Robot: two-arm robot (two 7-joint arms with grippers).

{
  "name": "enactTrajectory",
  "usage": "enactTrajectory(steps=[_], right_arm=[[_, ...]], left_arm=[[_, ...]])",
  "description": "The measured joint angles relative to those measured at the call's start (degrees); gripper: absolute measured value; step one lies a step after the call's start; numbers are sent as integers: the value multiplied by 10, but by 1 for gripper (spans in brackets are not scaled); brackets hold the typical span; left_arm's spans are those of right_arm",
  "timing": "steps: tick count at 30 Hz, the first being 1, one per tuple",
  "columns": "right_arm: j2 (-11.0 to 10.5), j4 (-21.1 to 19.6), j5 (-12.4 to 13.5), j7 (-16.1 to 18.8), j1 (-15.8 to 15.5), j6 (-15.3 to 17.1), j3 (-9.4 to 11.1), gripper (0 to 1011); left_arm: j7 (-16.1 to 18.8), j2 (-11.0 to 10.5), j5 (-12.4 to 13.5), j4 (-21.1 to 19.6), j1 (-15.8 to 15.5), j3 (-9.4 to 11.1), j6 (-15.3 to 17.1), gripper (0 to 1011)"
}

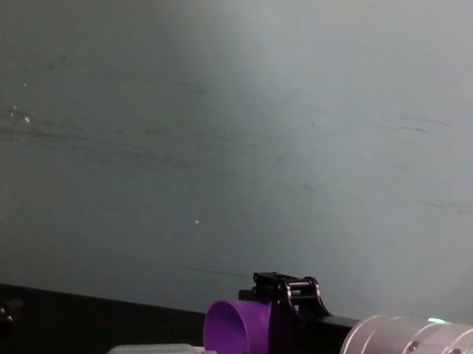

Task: Pick up the cup and pour the mung beans from the cup into the bowl.

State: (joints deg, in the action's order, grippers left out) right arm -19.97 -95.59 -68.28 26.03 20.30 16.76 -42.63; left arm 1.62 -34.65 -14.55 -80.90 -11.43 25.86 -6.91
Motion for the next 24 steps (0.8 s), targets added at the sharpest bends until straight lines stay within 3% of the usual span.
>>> enactTrajectory(steps=[24], right_arm=[[-4,7,-28,1,9,-6,-16,715]], left_arm=[[0,0,0,0,0,0,0,1000]])
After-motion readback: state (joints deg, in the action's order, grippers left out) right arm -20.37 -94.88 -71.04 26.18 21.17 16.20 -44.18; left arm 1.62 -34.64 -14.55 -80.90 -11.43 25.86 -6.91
